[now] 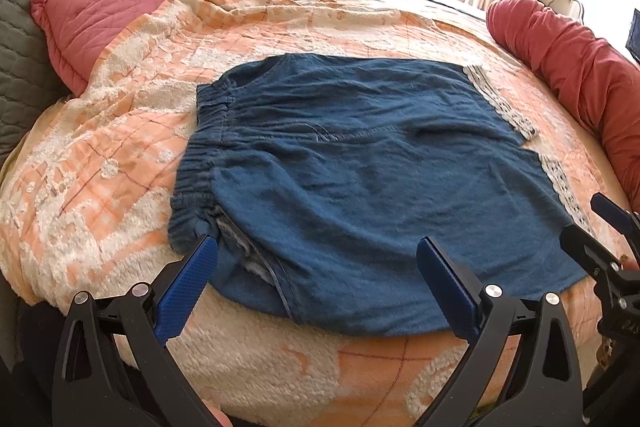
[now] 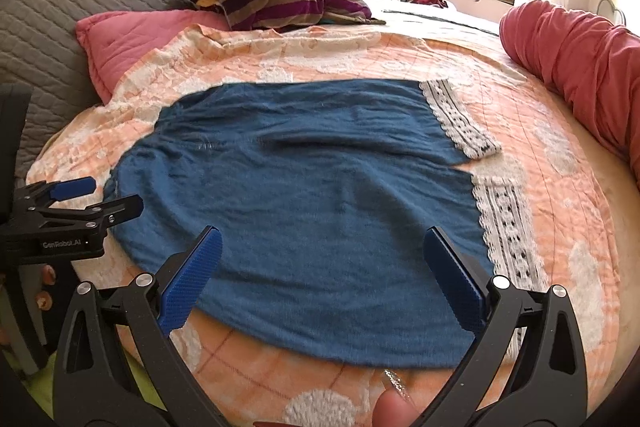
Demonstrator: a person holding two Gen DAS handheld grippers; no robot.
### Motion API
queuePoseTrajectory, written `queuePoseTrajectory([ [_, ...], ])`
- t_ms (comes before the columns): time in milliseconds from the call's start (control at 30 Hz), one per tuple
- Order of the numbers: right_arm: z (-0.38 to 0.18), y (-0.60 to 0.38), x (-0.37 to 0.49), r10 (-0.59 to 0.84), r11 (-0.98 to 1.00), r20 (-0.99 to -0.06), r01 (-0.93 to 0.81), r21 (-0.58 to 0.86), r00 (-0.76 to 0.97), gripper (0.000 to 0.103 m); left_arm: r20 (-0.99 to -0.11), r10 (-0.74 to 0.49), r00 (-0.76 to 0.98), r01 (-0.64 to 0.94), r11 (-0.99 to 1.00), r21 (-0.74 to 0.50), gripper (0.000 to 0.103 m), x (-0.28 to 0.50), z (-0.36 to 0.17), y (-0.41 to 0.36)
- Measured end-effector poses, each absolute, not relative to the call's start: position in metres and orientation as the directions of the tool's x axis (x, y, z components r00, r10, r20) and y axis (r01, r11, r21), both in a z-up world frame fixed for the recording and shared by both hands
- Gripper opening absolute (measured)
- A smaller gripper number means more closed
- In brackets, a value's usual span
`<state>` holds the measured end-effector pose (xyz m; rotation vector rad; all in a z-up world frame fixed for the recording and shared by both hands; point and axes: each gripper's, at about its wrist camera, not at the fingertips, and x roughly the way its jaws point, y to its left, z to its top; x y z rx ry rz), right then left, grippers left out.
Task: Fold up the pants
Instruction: 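Lower the left tool onto the elastic waistband and close it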
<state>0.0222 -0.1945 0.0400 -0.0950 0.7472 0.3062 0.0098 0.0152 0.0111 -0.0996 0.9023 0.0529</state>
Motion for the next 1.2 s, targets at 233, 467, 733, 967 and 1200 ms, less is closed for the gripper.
queuePoseTrajectory([
  [233, 0.055, -0.179, 0.066, 0.269, 0.926, -0.671, -0.377, -0.017, 0.691, 0.095, -0.781, 0.005, 0.625, -0.114, 0.99, -0.085, 0.099, 0.038, 0.019, 0.043],
  [467, 0.064, -0.145, 0.12, 0.321, 0.879, -0.682, -0.475, -0.044, 0.657, 0.095, -0.794, 0.003, 0.608, -0.126, 0.988, -0.093, 0.099, 0.086, 0.021, 0.076],
  [733, 0.051, -0.099, 0.191, 0.323, 0.814, -0.725, -0.569, -0.115, 0.608, 0.095, -0.814, 0.014, 0.58, -0.177, 0.978, -0.11, 0.099, 0.147, 0.013, 0.128],
  [967, 0.029, -0.065, 0.257, 0.301, 0.764, -0.777, -0.627, -0.15, 0.553, 0.095, -0.855, 0.026, 0.518, -0.213, 0.972, -0.1, 0.099, 0.193, -0.015, 0.162],
  [1200, -0.005, -0.039, 0.311, 0.268, 0.722, -0.82, -0.669, -0.177, 0.506, 0.095, -0.861, -0.03, 0.507, -0.196, 0.969, -0.149, 0.099, 0.222, -0.035, 0.174],
])
